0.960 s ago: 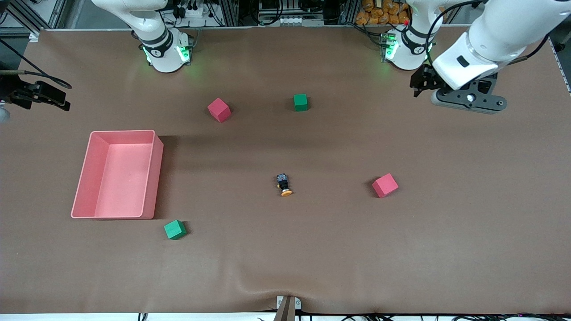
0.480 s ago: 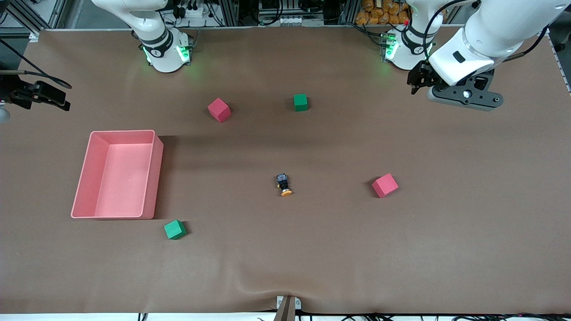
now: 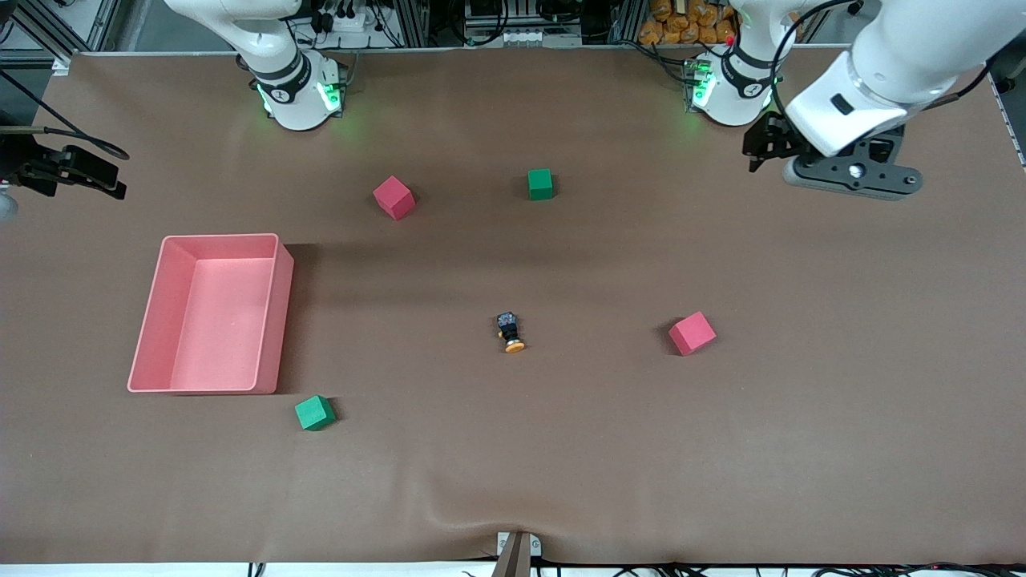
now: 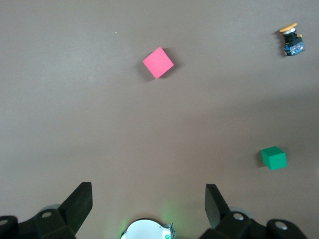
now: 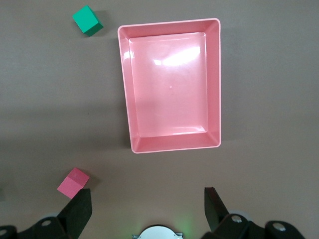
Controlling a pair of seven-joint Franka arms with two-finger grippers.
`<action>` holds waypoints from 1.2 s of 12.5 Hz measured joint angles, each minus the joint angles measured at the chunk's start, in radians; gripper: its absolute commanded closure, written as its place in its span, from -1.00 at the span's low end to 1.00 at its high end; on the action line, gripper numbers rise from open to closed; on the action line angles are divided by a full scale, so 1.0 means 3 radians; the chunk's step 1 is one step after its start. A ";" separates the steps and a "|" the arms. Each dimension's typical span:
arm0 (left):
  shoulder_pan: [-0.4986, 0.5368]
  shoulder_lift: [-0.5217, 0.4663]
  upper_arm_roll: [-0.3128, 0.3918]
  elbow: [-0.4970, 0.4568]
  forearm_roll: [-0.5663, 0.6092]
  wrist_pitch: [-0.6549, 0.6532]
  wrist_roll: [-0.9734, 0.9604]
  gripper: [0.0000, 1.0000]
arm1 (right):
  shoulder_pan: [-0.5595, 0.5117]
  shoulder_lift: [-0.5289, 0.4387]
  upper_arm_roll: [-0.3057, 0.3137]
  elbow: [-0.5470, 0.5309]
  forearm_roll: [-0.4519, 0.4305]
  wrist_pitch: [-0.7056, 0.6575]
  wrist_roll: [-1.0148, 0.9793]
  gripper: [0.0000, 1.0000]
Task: Place and upright button with both arms
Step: 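Reach the left gripper down to the button on the table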
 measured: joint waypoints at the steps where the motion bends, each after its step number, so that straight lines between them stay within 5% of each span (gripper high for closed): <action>1: 0.0008 0.0000 0.0032 0.0000 0.0000 -0.0001 0.0000 -1.00 | 0.0000 0.0000 0.0000 0.0000 0.0000 0.0000 0.0000 -1.00; 9: -0.0120 0.0262 -0.0021 -0.0013 -0.0004 0.0110 0.0000 -1.00 | 0.0000 0.0007 -0.0001 0.0000 0.0000 0.0004 0.0000 -1.00; 15: -0.0956 0.1149 -0.0063 0.0309 -0.0009 0.0460 -0.1109 -1.00 | -0.0001 0.0013 -0.0007 -0.0001 0.0000 0.0009 -0.0010 -1.00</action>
